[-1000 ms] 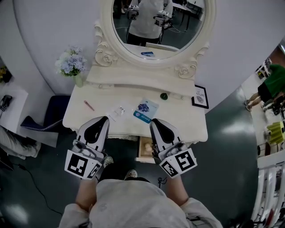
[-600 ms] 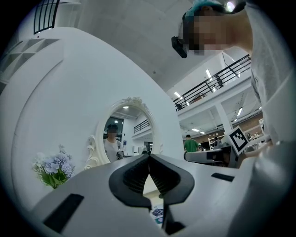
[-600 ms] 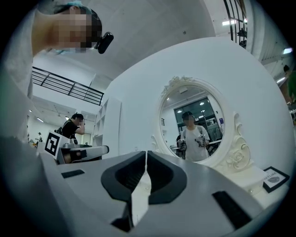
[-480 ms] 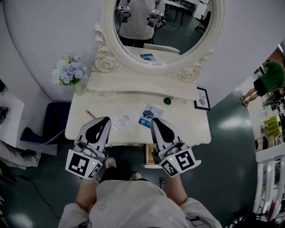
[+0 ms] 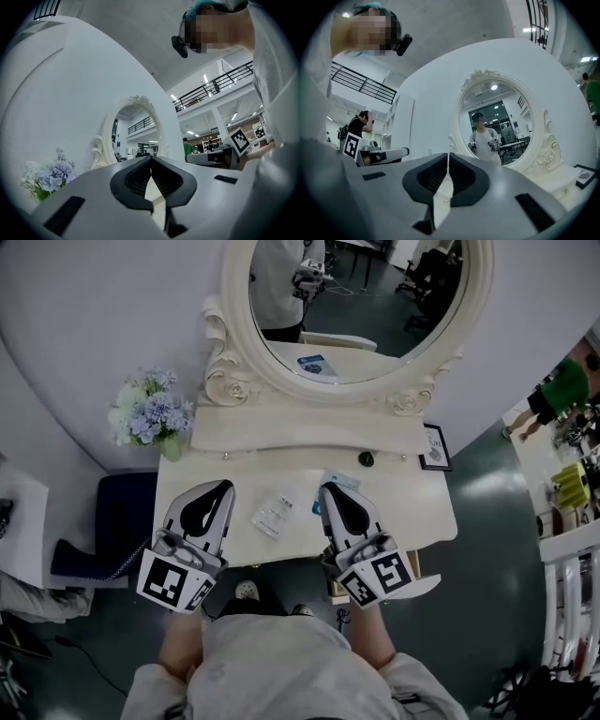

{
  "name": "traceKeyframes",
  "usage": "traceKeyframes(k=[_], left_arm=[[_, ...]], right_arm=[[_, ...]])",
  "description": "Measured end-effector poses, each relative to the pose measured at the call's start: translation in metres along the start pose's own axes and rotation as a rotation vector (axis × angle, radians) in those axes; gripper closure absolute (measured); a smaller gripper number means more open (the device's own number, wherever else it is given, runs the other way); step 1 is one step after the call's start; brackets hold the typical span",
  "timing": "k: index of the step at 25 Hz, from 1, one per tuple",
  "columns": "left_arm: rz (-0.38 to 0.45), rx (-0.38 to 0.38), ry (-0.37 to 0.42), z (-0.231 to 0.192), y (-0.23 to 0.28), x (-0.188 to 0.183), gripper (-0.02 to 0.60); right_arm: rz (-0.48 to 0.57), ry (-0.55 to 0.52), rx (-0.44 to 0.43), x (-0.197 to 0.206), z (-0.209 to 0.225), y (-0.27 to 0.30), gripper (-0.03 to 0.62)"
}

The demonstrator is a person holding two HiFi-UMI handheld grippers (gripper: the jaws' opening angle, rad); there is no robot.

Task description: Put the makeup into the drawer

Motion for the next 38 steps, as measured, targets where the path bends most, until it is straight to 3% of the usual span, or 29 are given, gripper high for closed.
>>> traceKeyframes(k=[10, 16, 34, 37, 38], left_arm=[[-0.011, 0.078, -0.028, -0.048, 0.016, 0.016, 0.566], [-0.032, 0.115, -0.057, -0.062, 0.025, 0.029, 0.566], [-0.109, 0.172, -0.132, -0.073, 0.043, 0.074, 0.566], [-0.117, 0.178, -0.138, -0.072, 0.044, 0.079, 0.567], [-0.119, 0.180, -0.139, -0.071, 0.044, 0.080, 0.566]], right_arm=[[-0.067, 0.007, 0.070, 0.026, 0.000, 0.045, 0.569], [-0.161, 0.048, 0.111, 0.054, 0.009, 0.065, 0.569], [-0.698, 0.142, 0.148, 0.213, 0.029, 0.073, 0.566], [-0.781, 0.138, 0.132, 0.239, 0.028, 0.067, 0.465], [-0.806, 0.131, 0.127, 0.246, 0.027, 0.066, 0.463]])
Point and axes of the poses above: the fingertips, and each gripper's own axes: y forward along the fingers, z to its right, x out of its underside, the point moved 3 cm from there along -y, backward along the fingers, and after that the axes turned 5 degrees about -z, right-handed, at the moved point
